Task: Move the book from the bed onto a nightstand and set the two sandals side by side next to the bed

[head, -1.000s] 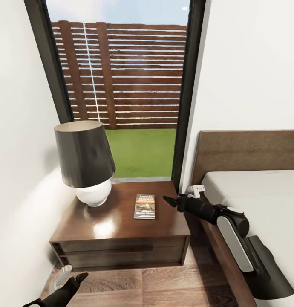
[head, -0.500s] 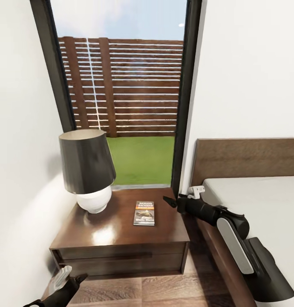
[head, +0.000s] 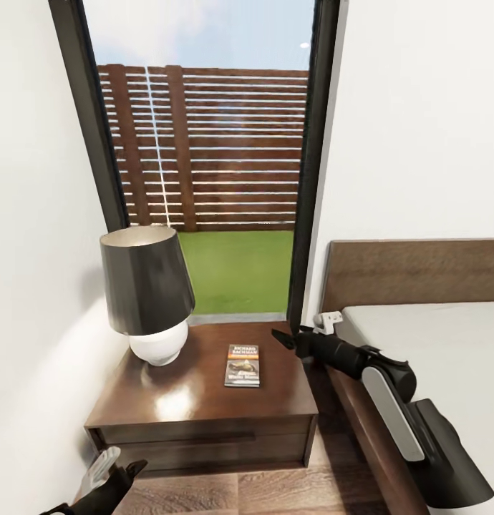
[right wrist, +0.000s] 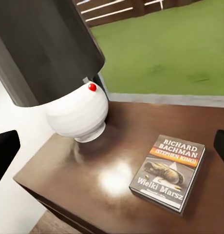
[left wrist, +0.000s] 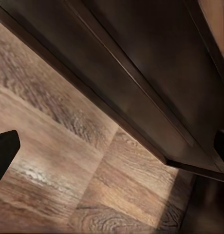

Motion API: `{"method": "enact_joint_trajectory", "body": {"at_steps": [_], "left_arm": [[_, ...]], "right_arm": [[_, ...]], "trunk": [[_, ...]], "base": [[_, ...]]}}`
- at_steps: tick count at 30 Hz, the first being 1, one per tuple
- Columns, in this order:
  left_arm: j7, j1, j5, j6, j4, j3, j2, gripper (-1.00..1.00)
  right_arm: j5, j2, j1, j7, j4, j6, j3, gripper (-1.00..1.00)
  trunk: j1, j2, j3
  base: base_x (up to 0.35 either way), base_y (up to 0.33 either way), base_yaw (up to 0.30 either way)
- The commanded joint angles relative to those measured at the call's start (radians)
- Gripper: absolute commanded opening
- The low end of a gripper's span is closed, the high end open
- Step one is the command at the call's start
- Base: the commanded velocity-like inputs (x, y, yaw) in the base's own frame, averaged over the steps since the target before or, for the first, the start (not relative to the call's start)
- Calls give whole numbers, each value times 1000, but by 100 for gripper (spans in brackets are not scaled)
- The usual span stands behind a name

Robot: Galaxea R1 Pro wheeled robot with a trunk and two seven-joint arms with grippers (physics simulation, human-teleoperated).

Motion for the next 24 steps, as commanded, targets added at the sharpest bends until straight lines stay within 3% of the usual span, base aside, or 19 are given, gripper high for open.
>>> {"method": "enact_joint_trajectory", "body": {"at_steps": [1, 24], "left_arm": [[8, 0, 11, 1, 1, -2, 1, 100], [8, 0, 15, 1, 22, -1, 1, 100]], "right_arm": [[1, 0, -1, 2, -1, 5, 1, 100], [1, -3, 0, 6, -1, -12, 12, 100]], "trunk": [[-4, 7, 2], [-92, 168, 74]], "base": [[0, 0, 0], [0, 0, 0]]}}
